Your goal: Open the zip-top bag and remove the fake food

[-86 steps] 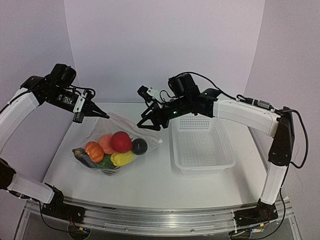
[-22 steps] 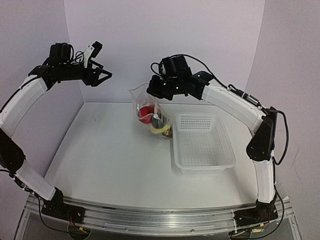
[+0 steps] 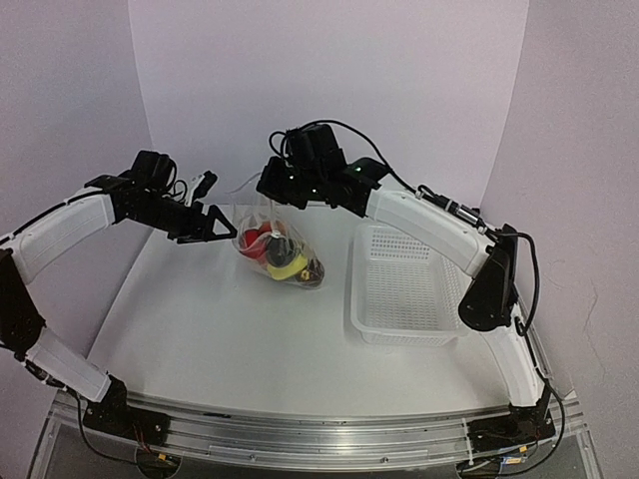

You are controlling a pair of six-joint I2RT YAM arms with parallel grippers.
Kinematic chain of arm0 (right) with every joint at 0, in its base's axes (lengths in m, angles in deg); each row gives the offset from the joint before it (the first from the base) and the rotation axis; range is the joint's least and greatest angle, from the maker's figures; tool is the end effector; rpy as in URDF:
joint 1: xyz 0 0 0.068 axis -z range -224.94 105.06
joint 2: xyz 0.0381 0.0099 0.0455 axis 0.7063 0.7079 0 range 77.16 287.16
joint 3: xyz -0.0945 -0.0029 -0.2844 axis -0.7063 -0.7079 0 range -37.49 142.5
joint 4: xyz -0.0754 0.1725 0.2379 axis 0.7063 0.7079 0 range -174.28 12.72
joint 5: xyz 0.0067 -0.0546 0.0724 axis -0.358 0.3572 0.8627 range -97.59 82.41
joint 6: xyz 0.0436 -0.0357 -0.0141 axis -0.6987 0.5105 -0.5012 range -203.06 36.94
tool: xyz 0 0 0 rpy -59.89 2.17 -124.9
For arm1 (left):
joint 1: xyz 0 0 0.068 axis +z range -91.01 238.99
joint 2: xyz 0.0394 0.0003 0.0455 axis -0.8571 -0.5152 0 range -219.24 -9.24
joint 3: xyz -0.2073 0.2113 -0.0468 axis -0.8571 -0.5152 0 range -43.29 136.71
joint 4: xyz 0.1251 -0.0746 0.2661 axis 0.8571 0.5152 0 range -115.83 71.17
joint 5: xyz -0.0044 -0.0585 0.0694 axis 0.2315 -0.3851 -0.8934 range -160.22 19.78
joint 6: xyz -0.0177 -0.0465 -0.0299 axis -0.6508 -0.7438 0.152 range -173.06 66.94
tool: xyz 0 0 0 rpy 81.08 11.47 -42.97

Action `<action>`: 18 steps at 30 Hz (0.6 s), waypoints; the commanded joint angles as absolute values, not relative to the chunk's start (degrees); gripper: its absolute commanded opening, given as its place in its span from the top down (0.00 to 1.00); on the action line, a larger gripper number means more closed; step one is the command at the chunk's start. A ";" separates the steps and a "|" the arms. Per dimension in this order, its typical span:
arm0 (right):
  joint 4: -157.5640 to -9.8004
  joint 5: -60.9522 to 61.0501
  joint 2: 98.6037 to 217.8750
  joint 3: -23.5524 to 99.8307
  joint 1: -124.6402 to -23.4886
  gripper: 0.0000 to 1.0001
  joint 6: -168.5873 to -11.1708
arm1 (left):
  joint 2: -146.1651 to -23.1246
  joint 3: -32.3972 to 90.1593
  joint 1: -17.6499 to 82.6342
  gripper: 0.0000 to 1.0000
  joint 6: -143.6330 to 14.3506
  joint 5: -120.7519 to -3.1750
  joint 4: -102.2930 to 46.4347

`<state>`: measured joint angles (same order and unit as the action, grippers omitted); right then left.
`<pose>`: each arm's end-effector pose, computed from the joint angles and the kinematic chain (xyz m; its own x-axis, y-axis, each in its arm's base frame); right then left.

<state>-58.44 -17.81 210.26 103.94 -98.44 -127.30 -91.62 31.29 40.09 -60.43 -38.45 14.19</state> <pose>0.3666 0.4832 0.3932 -0.6099 0.3299 -0.7205 -0.3699 0.6856 0.6270 0.3236 -0.1340 0.3418 -0.7735 0.1497 -0.6159 0.5150 0.7148 -0.4731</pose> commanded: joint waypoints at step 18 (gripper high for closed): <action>-67.93 -20.22 211.47 107.67 -101.76 1.00 -122.93 | -89.21 23.79 38.14 0.95 -71.33 -44.81 -3.90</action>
